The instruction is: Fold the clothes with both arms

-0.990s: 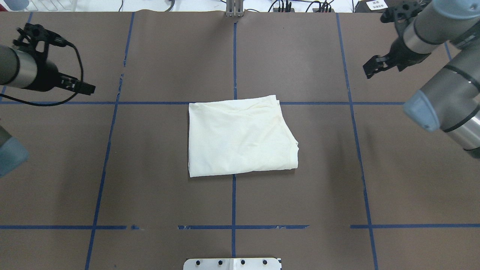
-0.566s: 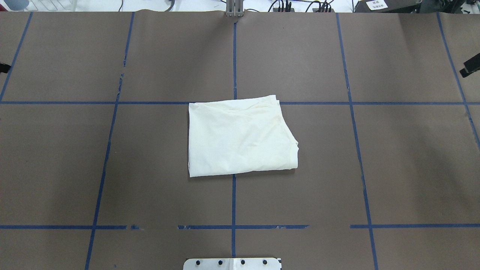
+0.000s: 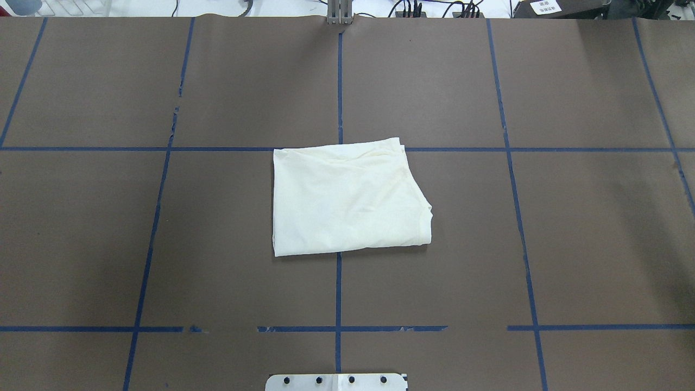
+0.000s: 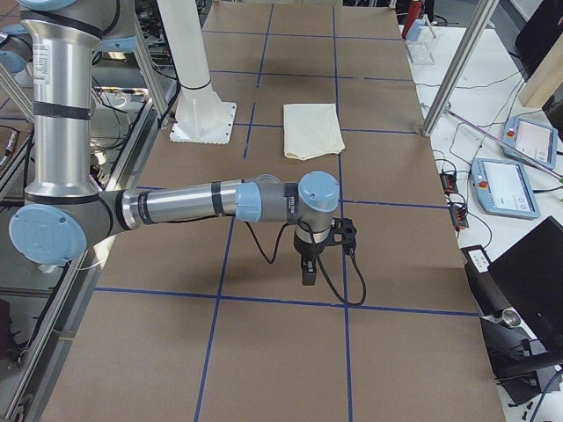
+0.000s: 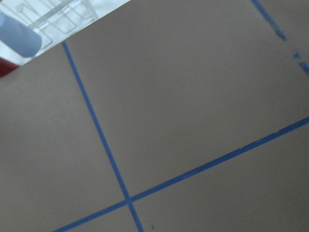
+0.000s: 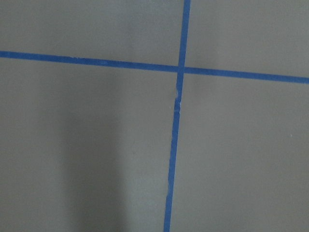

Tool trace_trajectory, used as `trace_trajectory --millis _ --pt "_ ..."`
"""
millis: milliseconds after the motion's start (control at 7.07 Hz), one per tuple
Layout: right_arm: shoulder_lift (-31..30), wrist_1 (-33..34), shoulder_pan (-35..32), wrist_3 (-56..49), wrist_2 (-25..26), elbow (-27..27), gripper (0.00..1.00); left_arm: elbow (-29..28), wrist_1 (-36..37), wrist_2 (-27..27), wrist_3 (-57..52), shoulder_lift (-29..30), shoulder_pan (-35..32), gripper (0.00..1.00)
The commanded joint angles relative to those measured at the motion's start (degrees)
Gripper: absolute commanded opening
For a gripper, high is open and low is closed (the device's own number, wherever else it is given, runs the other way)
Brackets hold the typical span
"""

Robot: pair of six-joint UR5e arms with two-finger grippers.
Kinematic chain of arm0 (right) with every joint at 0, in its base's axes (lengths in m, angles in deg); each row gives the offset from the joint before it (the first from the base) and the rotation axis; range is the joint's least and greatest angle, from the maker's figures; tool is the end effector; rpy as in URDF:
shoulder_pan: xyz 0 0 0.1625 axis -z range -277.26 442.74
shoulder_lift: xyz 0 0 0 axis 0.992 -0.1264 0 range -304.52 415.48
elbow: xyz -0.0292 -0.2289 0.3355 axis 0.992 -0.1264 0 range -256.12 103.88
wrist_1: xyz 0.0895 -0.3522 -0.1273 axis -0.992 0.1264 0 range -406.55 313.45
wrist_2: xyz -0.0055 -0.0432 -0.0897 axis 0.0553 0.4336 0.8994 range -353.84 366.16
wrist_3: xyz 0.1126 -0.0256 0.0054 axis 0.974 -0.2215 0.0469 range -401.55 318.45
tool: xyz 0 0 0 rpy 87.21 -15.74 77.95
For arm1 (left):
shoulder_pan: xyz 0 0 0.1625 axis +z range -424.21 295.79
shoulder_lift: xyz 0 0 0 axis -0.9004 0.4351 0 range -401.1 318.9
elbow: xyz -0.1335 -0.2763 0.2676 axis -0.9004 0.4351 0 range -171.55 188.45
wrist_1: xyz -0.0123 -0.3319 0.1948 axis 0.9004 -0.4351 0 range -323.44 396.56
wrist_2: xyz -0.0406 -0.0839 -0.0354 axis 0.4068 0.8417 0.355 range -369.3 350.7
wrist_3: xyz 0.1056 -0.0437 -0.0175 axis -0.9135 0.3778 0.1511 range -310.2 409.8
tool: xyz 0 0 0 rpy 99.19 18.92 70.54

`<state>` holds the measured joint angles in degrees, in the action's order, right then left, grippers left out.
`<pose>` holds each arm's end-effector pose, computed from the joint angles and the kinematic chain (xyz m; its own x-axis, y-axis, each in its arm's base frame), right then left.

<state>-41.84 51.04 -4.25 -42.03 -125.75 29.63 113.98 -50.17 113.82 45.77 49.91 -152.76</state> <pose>0.0346 -0.4088 0.5980 0.7422 -0.0572 0.6678 0.0588 0.9981 0.0202 -0.0581 -0.4743 0.5382 0.8302 0.2147 -0.5144 -0.0833 0.9603 0.2663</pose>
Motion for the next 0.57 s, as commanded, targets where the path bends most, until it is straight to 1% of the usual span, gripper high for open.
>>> trace_trajectory --millis 0,141,283,424 --pt "-7.50 -0.21 -0.99 -0.31 -0.62 3.50 1.00 -0.50 -0.18 12.06 -0.97 -7.03 -2.14 1.00" --pt "-8.40 -0.21 -1.78 -0.40 -0.71 3.68 1.00 0.28 -0.28 13.36 -0.89 -9.42 -2.23 1.00" --pt "-8.41 -0.21 -1.78 -0.22 -0.71 3.50 1.00 0.29 -0.28 13.46 -0.80 -11.45 -2.23 1.00" --pt "-8.41 -0.21 -1.78 -0.14 -0.80 3.41 1.00 0.38 -0.28 13.37 -0.71 -11.99 -2.32 1.00"
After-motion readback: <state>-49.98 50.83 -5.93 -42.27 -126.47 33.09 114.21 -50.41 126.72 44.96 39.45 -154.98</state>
